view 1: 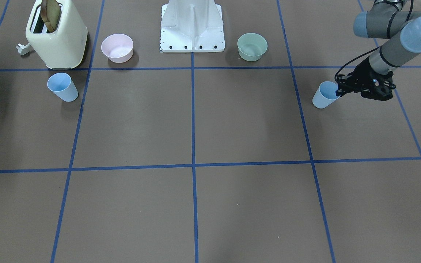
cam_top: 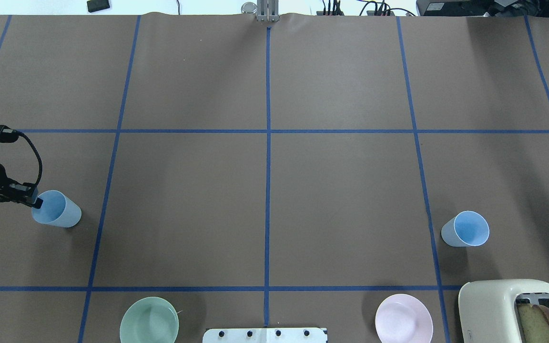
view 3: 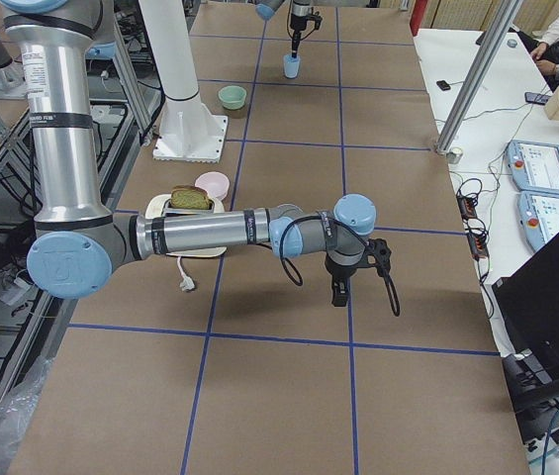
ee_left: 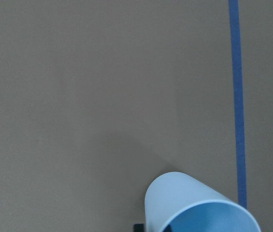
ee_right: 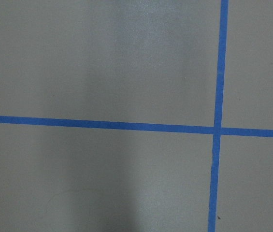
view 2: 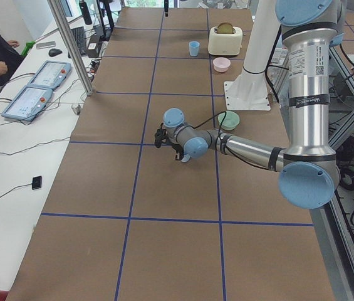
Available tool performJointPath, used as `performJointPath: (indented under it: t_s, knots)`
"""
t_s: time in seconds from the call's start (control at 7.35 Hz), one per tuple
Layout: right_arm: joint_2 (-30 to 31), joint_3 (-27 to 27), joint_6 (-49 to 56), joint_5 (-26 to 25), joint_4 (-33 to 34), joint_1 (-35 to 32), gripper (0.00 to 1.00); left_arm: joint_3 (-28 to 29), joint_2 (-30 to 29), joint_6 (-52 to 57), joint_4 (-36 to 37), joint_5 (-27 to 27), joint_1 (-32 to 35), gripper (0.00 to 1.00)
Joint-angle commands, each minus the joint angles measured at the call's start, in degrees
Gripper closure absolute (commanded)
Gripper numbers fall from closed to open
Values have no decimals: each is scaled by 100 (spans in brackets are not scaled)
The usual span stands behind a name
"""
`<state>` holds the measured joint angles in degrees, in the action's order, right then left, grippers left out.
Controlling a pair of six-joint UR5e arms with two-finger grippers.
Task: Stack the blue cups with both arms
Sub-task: 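Lower the left gripper onto the light-blue cup and grasp its rim, then carry the held cup with the left gripper to the table center and set it down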
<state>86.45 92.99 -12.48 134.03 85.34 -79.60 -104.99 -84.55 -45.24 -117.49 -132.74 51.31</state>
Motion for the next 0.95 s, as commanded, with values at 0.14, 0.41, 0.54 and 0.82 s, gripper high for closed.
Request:
performJointPath:
  t_s: [0.14, 0.41, 0.54, 0.82]
  knots:
    - [4, 9, 0, 0, 0, 6, 0, -126, -17, -80, -28, 3, 1, 100]
    - [4, 9, 0, 9, 0, 6, 0, -450, -149, -799, 33, -67, 19, 100]
    - [4, 9, 0, 9, 0, 6, 0, -452, -410, -1193, 112, -41, 19, 100]
    - [4, 26, 0, 18, 0, 6, 0, -417, -1576, -1654, 1397, -15, 19, 100]
